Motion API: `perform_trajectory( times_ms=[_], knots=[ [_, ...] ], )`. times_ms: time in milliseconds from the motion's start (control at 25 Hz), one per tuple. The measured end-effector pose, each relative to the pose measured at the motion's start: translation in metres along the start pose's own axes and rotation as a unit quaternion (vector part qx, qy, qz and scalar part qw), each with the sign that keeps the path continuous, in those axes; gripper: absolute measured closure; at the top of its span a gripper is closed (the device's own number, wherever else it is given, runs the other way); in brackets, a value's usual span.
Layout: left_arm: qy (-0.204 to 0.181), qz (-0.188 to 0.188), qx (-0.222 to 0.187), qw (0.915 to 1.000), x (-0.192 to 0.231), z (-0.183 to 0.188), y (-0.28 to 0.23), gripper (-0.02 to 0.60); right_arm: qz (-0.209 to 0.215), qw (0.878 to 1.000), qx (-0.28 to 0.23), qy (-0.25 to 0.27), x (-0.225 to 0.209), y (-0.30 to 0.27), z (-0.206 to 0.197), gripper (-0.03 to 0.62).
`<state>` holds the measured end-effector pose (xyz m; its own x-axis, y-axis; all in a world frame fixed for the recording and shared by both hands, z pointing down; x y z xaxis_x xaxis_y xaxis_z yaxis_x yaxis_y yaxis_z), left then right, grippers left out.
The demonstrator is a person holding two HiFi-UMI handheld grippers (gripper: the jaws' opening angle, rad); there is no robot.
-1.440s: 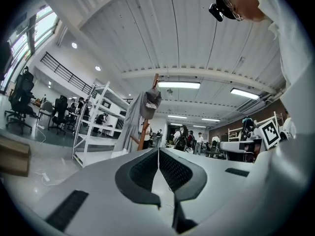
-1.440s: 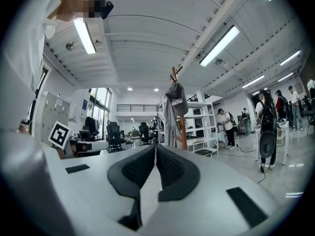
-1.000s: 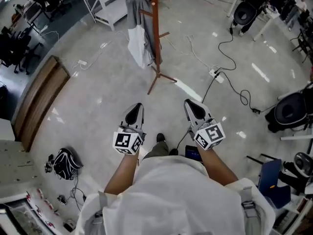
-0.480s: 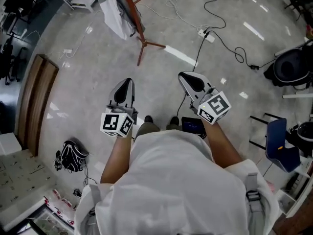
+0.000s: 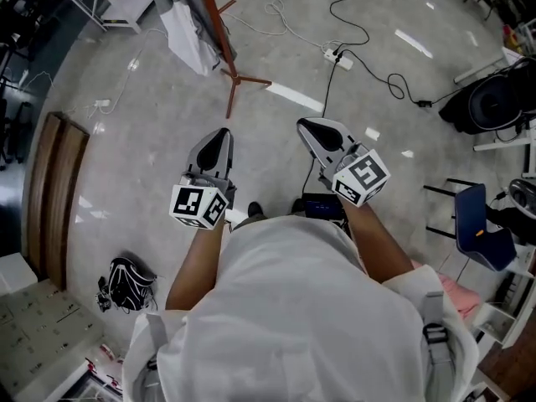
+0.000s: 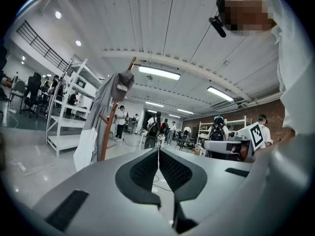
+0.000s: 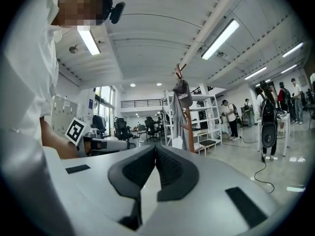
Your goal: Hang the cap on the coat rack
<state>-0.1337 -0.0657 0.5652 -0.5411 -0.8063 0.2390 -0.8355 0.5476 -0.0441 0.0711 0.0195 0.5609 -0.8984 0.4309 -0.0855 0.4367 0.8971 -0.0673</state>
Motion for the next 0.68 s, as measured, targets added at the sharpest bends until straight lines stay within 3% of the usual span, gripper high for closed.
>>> perform_trajectory(
  times_ms=[160, 680],
  knots=[
    [-0.015, -0.012, 0.015, 0.9997, 0.008, 0.0, 0.005, 0.56, -0.012, 1.0, 0.013, -0.004, 0.003, -0.006, -0.002, 0.571],
    [0.007, -0.038, 0.036, 0.9986, 0.028, -0.012, 0.019, 0.56, -0.012, 0.999, 0.039, -0.004, 0.022, -0.016, -0.014, 0.571]
  ],
)
Point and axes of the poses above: the fingertips, and each gripper's own axes: y backward along the fingers, x to its left, z out of its top, the point moved 5 cm from there along y, backward along the fingers, and after that the axes turned 1 degree about y, right-handed, at the moved point
